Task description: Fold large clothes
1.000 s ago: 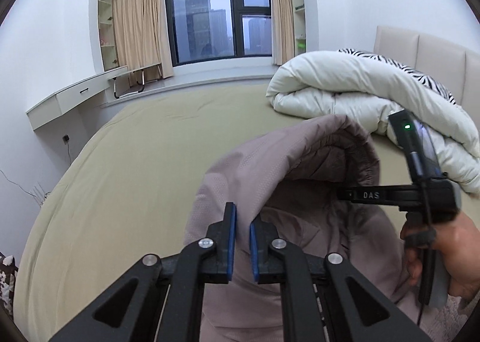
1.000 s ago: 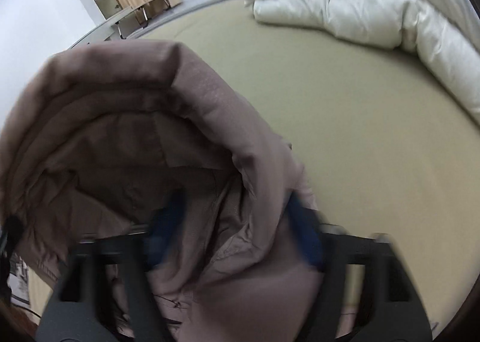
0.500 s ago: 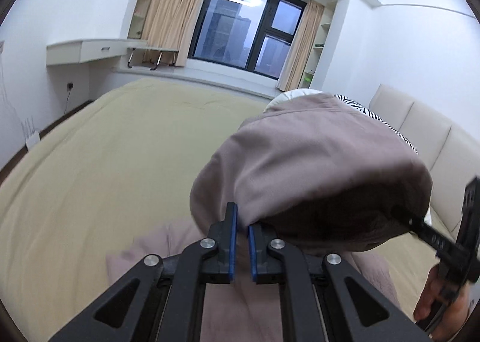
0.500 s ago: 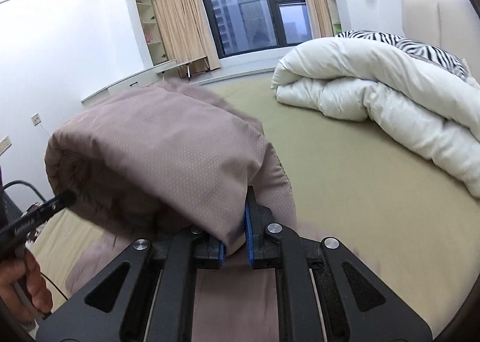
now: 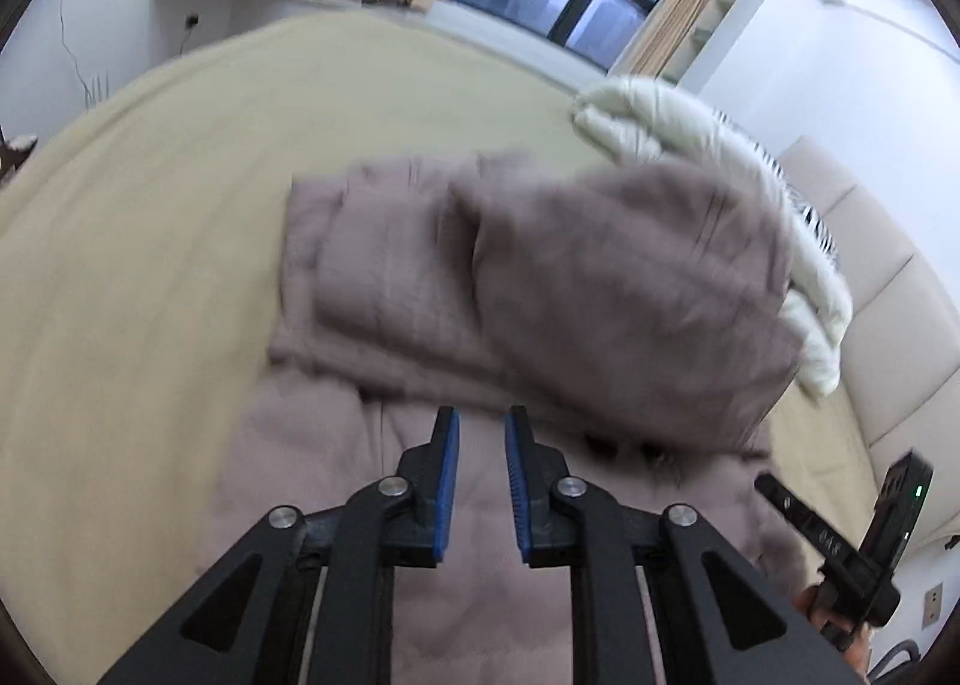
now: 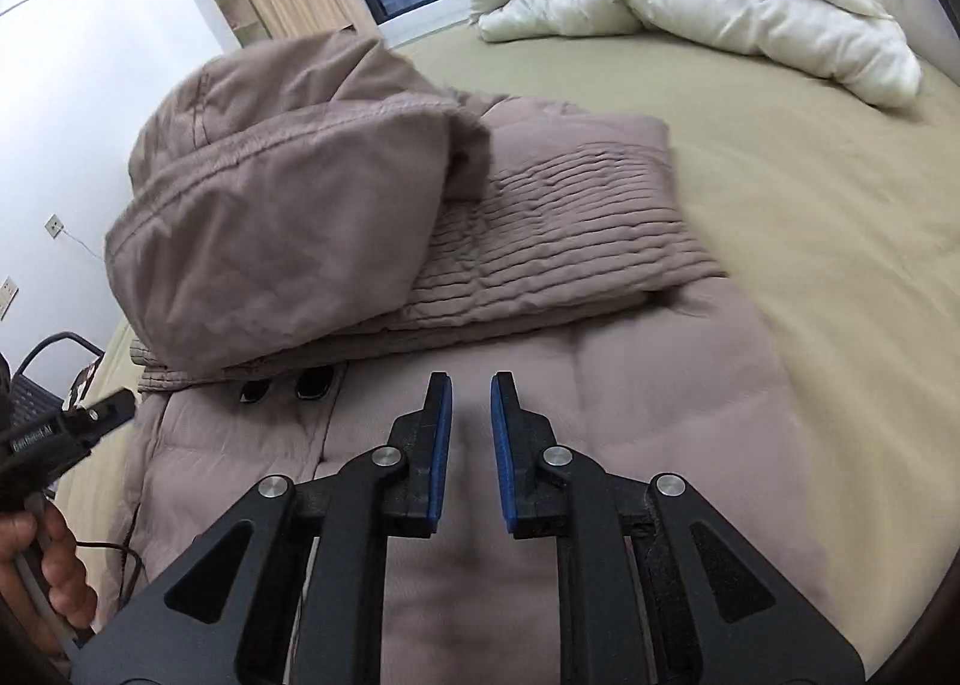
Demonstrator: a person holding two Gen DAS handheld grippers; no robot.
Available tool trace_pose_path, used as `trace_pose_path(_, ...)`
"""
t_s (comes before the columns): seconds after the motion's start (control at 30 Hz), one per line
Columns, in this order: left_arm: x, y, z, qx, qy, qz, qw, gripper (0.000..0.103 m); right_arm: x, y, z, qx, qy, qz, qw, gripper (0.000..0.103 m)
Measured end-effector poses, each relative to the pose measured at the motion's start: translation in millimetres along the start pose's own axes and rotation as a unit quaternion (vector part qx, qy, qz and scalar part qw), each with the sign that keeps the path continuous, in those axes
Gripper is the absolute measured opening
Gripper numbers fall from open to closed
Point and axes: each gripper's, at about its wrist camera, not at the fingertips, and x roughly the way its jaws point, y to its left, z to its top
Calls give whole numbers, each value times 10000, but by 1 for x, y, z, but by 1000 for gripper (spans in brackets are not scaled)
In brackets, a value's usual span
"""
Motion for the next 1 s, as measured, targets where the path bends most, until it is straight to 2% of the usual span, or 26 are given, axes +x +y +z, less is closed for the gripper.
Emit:
trace_pose_path(0.1, -10, -33, 44, 346, -360, -224, 9985, 27, -27, 3, 26, -3, -414, 246, 9988, 15)
trace_pose_path(0.13, -11, -45, 60, 491, -476, -292, 9972, 28, -29, 10, 46, -73, -536, 294, 9981, 21)
trace_pose_path(0.2, -4, -74, 93, 850, -725, -336, 9932, 33, -39, 33, 72, -241, -776, 496, 9955, 45)
trace_pose_path(0.23, -2, -84, 101, 982, -770, -363, 9915, 33, -40, 41, 87, -290, -900, 618, 9936, 77)
trace_pose_path(0.27, 9, -94, 115, 1115, -757, -406, 9900, 33, -40, 49, 99, -310, -1055, 656, 9918, 88)
trace_pose_path(0.33, 33, -107, 126, 1314, -562, -289, 9893, 33, -29, 67, 123, -610, -1185, 567, 9895, 88)
trace_pose_path(0.4, 61, -108, 127, 1362, -320, -140, 9901, 33, -8, 83, 136, -965, -952, 305, 9903, 82)
trace_pose_path(0.47, 95, -98, 110, 1347, 68, -10, 9909, 33, 24, 86, 136, -1123, -520, 147, 9922, 50)
trace_pose_path(0.57, 135, -80, 78, 1199, 608, 87, 9909, 32, 81, 68, 114, -1212, 278, -466, 9911, 45)
trace_pose_path(0.6, 148, -73, 66, 1142, 792, 48, 9903, 32, 93, 60, 101, -1250, 413, -575, 9896, 45)
trace_pose_path(0.63, 155, -69, 55, 1157, 846, 67, 9896, 31, 100, 54, 89, -1452, 339, -673, 9865, 44)
trace_pose_path(0.7, 165, -67, 43, 1363, 786, 234, 9873, 29, 103, 52, 71, -1825, 94, -784, 9800, 44)
trace_pose_path(0.77, 162, -63, 47, 1218, 855, 159, 9887, 28, 103, 58, 70, -1921, 133, -863, 9775, 45)
trace_pose_path(0.83, 140, -60, 57, 1059, 832, 99, 9908, 23, 96, 60, 80, -1808, 284, -807, 9798, 45)
trace_pose_path(0.87, 124, -60, 61, 1040, 664, 55, 9923, 23, 84, 58, 88, -1631, 241, -729, 9836, 45)
trace_pose_path(0.93, 86, -67, 74, 1172, 164, 41, 9930, 23, 54, 55, 107, -1346, -258, -703, 9881, 45)
trace_pose_path(1.0, 68, -74, 90, 1242, -167, 6, 9921, 23, 31, 62, 127, -1205, -672, -562, 9888, 45)
